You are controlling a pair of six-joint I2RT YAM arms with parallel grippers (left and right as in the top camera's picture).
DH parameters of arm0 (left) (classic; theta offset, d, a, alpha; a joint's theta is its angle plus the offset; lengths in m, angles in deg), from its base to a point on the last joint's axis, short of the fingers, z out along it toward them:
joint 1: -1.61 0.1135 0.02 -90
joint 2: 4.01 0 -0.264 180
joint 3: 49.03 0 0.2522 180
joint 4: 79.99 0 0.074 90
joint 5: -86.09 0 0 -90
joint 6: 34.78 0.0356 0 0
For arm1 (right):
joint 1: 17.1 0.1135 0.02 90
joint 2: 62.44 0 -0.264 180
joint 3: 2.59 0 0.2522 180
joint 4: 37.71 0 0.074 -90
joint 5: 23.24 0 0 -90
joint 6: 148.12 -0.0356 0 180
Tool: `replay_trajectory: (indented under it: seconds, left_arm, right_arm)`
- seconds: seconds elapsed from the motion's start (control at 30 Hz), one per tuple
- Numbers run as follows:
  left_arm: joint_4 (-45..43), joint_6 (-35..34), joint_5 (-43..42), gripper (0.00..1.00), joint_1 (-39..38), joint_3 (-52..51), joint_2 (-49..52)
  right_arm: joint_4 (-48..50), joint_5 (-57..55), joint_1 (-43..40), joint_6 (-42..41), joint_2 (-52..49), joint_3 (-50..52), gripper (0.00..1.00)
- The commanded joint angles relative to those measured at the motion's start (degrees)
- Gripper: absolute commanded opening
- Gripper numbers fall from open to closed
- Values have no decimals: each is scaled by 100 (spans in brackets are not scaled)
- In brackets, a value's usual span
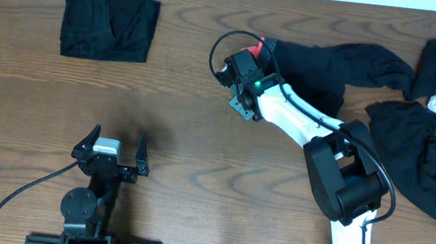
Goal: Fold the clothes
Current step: 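Grasp the black pants' red waistband with the right gripper and lift, then carry the pants toward center and extend the left gripper toward them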
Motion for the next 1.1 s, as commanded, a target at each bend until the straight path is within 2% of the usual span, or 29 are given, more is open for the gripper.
replay_trajectory:
  seconds: [0.0, 0.03, 0.17, 0.3, 0.53, 0.87, 1.07]
  left_arm:
    - [179, 81, -66, 98, 31, -105, -37]
    - [177, 81, -66, 98, 31, -105, -37]
    - [177, 81, -66, 98, 31, -105, -37]
    - [177, 79, -66, 98, 31, -105, -37]
    - [177, 81, -66, 98, 31, -105, -37]
    - [177, 81, -66, 98, 31, -105, -35]
    - [179, 81, -66, 98, 31, -105, -37]
  right_arm:
    - [114, -44, -9, 116, -293, -52, 46]
    - [175, -118, -9, 129, -308, -52, 43]
    - [402, -444, -9, 127, -339, -57, 19]
    - [546, -909, -9, 105, -334, -76, 1]
    - [450, -1412, 28, -286, 160, -170, 1]
    - [328, -1255, 251, -693, 1993, -332, 1]
    - [232, -1252, 409, -800, 2754, -332, 2]
